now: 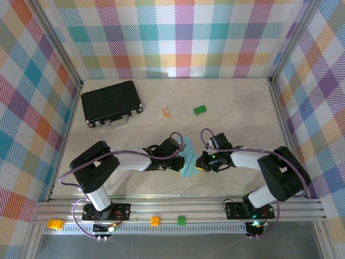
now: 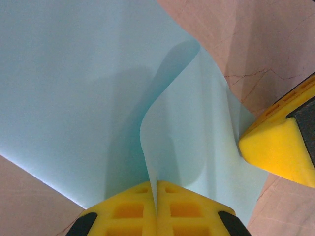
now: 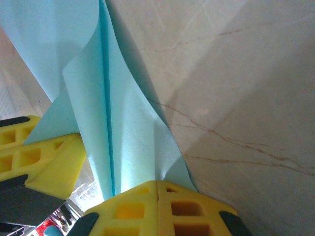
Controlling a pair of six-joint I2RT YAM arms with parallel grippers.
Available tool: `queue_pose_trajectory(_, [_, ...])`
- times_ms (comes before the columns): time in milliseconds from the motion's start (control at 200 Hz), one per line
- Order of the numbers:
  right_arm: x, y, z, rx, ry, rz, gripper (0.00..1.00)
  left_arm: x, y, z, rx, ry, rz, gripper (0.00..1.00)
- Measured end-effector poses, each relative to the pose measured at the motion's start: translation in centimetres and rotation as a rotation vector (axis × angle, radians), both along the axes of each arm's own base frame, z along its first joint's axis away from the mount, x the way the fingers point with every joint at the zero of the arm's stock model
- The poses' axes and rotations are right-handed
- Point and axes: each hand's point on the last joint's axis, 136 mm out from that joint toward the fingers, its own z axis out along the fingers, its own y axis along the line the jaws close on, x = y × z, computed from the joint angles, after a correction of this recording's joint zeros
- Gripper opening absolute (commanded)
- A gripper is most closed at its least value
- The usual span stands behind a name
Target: Fold a paper plane with a square sheet of paper (pick it up from the middle)
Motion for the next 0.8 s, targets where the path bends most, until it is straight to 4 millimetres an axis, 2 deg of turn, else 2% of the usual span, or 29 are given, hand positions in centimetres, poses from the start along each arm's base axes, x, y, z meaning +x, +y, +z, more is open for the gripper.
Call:
queue_pose_trajectory(355, [0.0, 0.0, 0.0, 0.001, 0.001, -0.003, 0.07, 0.0, 0.0, 0.0, -0.001, 0.000, 0.000, 0.01])
queue_pose_trajectory(505, [0.1, 0.0, 0.2, 0.005, 0.000, -0.009, 0.14, 0.0, 0.0, 0.0, -0.007, -0.002, -0.002, 0.00])
queue_pose_trajectory(660, [0.5, 0.1, 1.8, 0.024, -0.045, -0.023, 0.18, -0.1, -0.2, 0.0, -0.018, -0.004, -0.006, 0.00])
queue_pose_trajectory(800, [1.0, 0.4, 3.5, 0.057, -0.092, -0.027, 0.16, -0.1, -0.3, 0.0, -0.022, -0.005, -0.013, 0.00])
